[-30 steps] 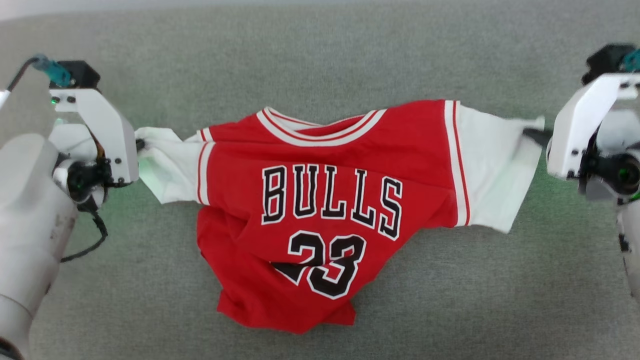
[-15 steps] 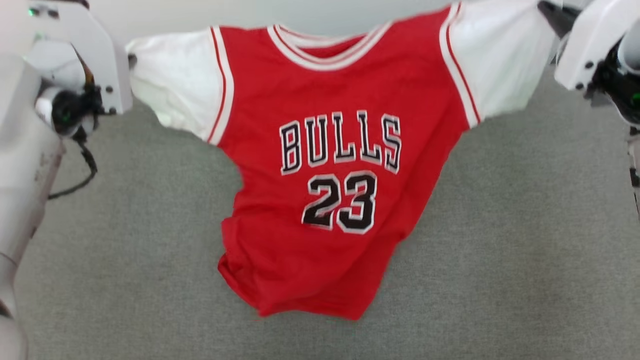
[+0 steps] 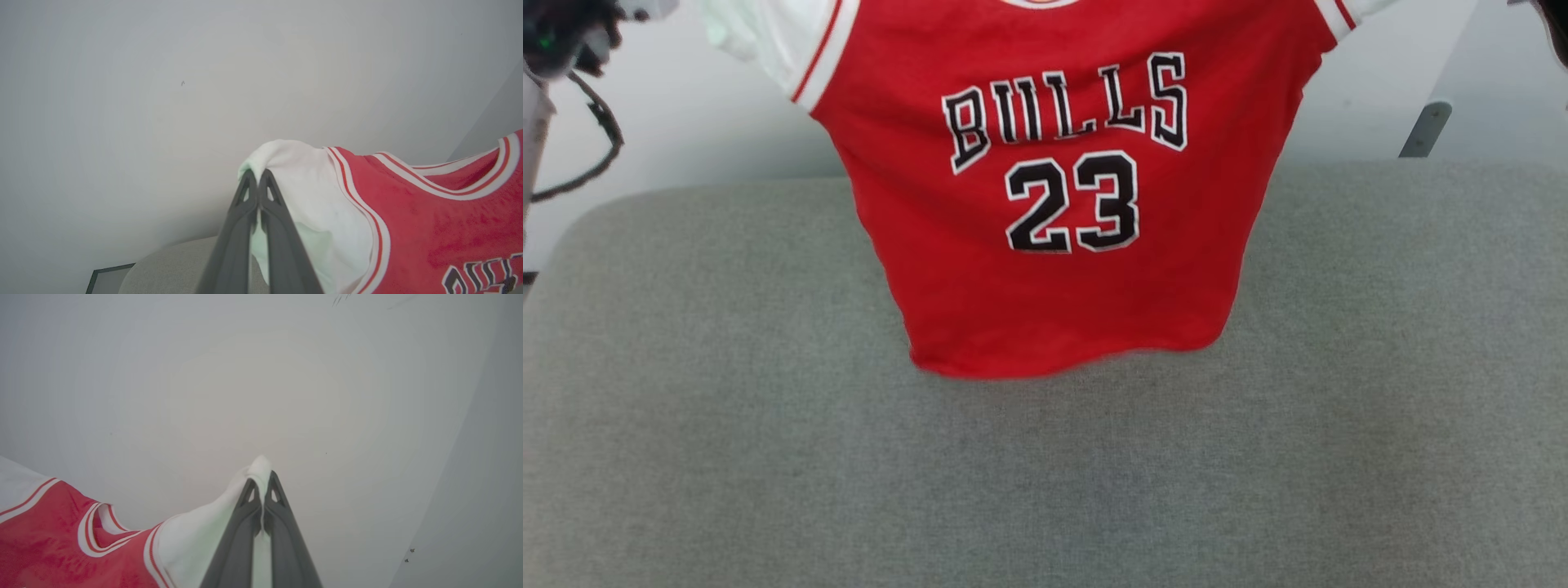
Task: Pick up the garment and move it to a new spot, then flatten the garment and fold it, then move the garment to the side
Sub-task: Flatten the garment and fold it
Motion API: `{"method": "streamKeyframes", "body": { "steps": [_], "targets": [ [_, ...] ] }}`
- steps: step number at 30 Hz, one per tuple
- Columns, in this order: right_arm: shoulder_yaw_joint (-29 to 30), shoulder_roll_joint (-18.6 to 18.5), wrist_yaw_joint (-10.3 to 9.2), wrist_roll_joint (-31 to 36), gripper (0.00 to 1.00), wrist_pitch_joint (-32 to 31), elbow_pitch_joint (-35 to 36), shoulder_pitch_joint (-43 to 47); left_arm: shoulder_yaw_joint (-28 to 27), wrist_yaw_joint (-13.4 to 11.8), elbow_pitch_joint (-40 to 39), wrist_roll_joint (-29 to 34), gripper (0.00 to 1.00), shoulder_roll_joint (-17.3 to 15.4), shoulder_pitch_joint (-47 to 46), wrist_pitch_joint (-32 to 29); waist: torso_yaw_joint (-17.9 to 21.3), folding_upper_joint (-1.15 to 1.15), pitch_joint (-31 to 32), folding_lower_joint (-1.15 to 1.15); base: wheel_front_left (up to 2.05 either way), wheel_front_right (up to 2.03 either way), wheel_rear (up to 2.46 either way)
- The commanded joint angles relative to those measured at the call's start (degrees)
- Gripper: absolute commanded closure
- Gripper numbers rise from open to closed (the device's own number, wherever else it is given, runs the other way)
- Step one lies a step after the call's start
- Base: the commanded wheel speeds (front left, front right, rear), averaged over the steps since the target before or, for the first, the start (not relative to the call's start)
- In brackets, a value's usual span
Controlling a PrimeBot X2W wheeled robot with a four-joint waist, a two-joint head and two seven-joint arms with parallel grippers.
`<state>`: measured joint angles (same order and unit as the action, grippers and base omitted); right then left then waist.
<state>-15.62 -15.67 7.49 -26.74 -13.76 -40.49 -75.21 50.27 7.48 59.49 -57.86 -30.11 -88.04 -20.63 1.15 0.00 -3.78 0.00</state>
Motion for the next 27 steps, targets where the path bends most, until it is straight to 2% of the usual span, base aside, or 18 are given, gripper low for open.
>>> {"method": "streamKeyframes", "body": {
  "steps": [1, 8, 15, 21, 25, 27],
  "targets": [
    [-1.2, 0.1, 0.01, -0.3, 1.00, 1.1, -1.3, -1.0, 0.0, -0.3, 0.3, 0.4, 1.00, 0.2, -0.7, 0.4, 0.2, 0.00, -1.2, 0.00, 0.00, 0.00, 0.00],
    [-4.2, -0.9, 0.00, -0.5, 1.00, 5.5, -4.3, -6.0, 0.4, -0.5, 0.0, 2.0, 1.00, 0.7, -5.1, 2.6, 0.4, 0.00, -7.4, 0.00, 0.00, 0.00, 0.00],
    [-5.7, -2.1, 0.00, 4.9, 1.00, 16.0, -7.4, -13.6, 0.2, -1.2, -0.7, 4.5, 1.00, 1.8, -12.4, 8.2, 0.3, 0.00, -18.6, 0.00, 0.00, 0.00, 0.00],
    [-2.0, -2.4, 0.00, 13.7, 1.00, 26.9, -12.6, -22.5, -1.7, -2.8, -0.5, 6.1, 1.00, 3.1, -21.1, 16.4, -0.2, 0.00, -27.2, 0.00, 0.00, 0.00, 0.00],
    [3.4, -2.8, 0.00, 21.5, 1.00, 28.9, -13.3, -26.9, -2.6, -2.6, -0.2, 6.6, 1.00, 4.5, -26.2, 21.3, -1.0, 0.00, -31.5, 0.00, 0.00, 0.00, 0.00],
    [6.4, -2.8, -0.01, 25.7, 1.00, 28.9, -9.9, -28.5, -3.3, -2.2, -0.2, 6.5, 1.00, 5.2, -28.7, 23.1, -1.6, 0.00, -33.8, 0.00, 0.00, 0.00, 0.00]
  ]
}}
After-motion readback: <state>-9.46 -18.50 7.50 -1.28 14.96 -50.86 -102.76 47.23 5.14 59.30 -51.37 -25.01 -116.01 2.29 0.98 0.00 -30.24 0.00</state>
